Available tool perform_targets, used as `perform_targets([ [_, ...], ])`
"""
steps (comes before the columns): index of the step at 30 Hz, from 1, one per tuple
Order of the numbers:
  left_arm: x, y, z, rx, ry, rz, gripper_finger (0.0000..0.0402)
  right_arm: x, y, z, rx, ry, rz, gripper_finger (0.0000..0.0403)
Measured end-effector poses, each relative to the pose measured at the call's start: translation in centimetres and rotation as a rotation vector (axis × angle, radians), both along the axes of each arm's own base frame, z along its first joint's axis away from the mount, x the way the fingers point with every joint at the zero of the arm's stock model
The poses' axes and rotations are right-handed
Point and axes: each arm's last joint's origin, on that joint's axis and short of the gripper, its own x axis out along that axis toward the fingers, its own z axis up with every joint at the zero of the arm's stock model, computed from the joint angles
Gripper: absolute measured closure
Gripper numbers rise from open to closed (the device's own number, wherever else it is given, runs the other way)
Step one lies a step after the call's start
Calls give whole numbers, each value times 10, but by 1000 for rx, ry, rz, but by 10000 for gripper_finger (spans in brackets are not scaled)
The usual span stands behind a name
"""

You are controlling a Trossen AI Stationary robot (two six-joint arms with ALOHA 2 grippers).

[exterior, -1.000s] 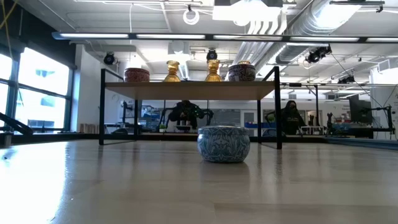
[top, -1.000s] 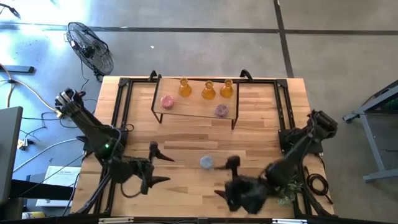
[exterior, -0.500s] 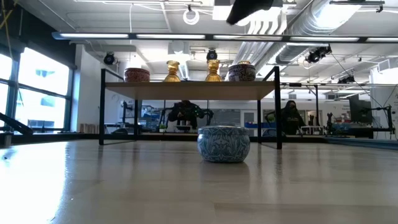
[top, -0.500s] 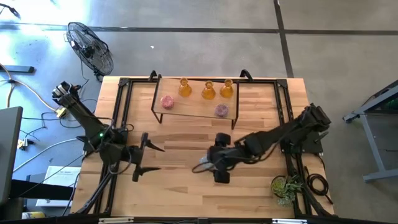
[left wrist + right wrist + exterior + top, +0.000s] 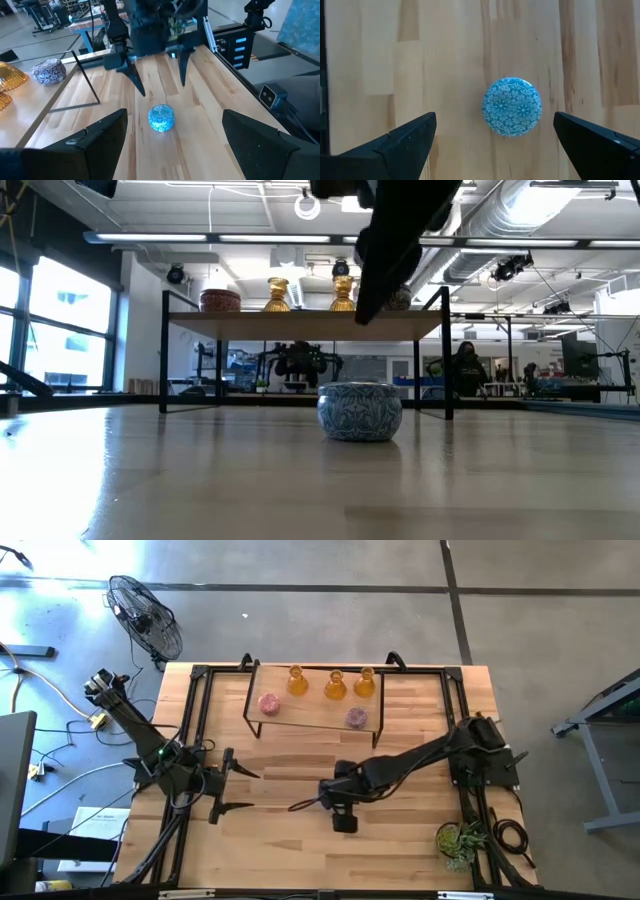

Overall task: Pick & Place candle stick holders
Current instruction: Put the blue scented candle on the shelf aligned with the other scented candle

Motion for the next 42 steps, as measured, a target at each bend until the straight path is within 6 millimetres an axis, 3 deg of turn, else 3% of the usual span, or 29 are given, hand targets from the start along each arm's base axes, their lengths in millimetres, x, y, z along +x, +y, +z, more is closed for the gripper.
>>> perform_targets([
  [17, 0, 0, -2, 10, 15, -7, 80, 21, -13, -53, -24, 117, 1, 5],
  [27, -1, 0, -3, 11, 30, -21, 80, 23, -14, -58, -34, 118, -4, 5],
  [37, -1, 0, -3, 13, 35, -21, 80, 28, -19, -89, -44, 198, -15, 5],
  [42, -1, 0, -4, 14, 38, -22, 80, 30, -19, -94, -47, 205, -23, 5],
])
